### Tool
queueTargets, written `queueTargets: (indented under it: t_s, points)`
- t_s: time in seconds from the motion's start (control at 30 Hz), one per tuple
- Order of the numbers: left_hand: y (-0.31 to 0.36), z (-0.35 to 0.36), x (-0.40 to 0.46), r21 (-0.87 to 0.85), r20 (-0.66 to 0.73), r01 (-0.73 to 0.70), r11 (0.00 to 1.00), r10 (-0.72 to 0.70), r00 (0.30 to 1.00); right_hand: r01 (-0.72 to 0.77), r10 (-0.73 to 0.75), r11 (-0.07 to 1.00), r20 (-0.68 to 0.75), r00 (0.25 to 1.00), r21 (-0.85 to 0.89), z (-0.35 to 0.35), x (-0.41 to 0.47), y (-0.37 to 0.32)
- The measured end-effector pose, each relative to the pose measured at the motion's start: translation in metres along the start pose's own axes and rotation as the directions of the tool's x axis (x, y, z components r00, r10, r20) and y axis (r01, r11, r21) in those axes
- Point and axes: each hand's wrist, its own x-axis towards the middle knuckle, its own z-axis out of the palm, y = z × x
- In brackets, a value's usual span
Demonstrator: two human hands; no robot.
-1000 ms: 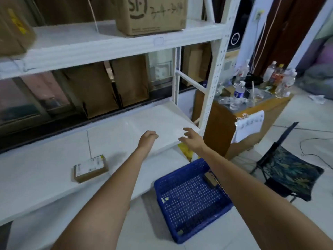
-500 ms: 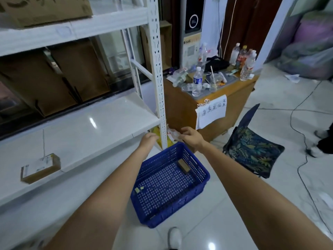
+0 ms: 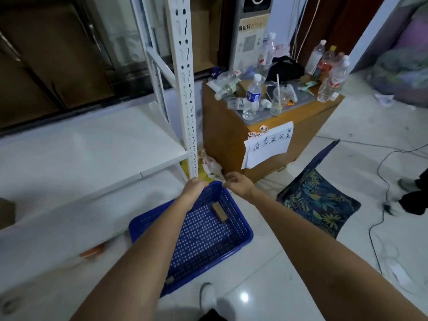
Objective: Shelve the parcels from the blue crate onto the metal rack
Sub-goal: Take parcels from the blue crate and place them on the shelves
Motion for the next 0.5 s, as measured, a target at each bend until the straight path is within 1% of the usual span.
queueTargets:
  t_s: [0.13, 0.27, 0.43, 0.5]
  points:
    - [-0.01, -0.002, 0.02, 0.016, -0.016, 0.083, 0.996, -0.083, 0.996, -0.011, 0.016, 0.998, 0.079, 0.997, -0.064, 0.001, 0.032, 0.009]
    - [-0.019, -0.001, 0.04, -0.04, -0.084, 0.136, 0.99, -0.139, 0.987, -0.017, 0.025, 0.998, 0.158, 0.987, -0.057, -0.002, 0.067, 0.022]
    - [-0.038, 0.015, 0.062, -0.13, -0.168, 0.197, 0.972, -0.218, 0.962, 0.04, -0.004, 0.979, 0.181, 0.984, -0.199, -0.003, 0.108, 0.047]
    - [-0.047, 0.028, 0.078, -0.148, -0.17, 0.223, 0.964, -0.247, 0.954, 0.048, -0.001, 0.976, 0.215, 0.977, -0.211, 0.0, 0.127, 0.061]
